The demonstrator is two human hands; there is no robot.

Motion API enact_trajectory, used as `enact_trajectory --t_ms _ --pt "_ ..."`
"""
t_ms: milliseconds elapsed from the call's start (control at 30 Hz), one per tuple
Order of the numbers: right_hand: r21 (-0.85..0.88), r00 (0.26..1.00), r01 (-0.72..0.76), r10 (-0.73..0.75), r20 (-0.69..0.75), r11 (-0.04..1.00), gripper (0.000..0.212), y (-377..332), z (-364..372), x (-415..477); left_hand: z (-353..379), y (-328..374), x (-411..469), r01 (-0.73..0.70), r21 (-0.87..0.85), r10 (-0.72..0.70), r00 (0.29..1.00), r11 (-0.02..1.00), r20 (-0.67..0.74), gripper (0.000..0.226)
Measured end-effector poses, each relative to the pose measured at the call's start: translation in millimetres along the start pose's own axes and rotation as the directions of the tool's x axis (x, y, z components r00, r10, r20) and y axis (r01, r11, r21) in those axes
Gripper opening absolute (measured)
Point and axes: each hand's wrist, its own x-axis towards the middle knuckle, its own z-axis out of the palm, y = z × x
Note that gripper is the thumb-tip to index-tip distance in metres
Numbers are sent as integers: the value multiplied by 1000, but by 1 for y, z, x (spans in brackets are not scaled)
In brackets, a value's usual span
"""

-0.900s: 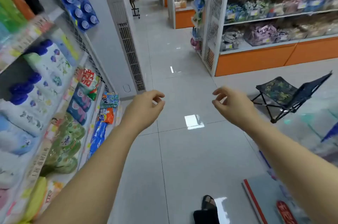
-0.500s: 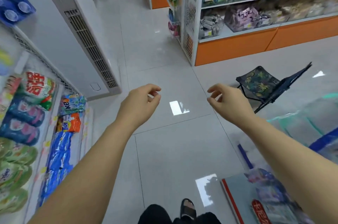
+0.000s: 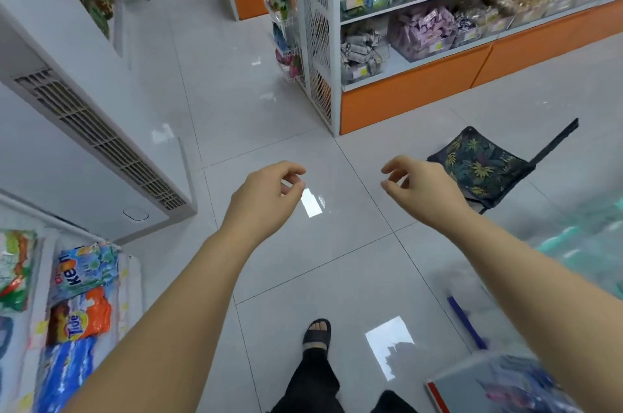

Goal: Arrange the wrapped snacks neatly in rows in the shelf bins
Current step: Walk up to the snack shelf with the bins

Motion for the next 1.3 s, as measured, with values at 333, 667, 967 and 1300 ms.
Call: enact_trajectory --t_ms 333,667,967,1300 --pt "6 975 -205 205 -84 979 19 51 -29 120 18 46 185 -148 -18 149 974 989 170 20" --pt "19 968 -245 245 -57 969 18 124 -86 263 69 105 336 -153 -26 155 962 988 224 19" --pt "29 987 -162 162 -2 986 18 160 -120 398 84 138 450 -109 -57 118 974 992 192 18" --pt "25 981 -192 192 1 981 14 180 -129 543 85 138 619 -151 -48 158 957 987 245 20"
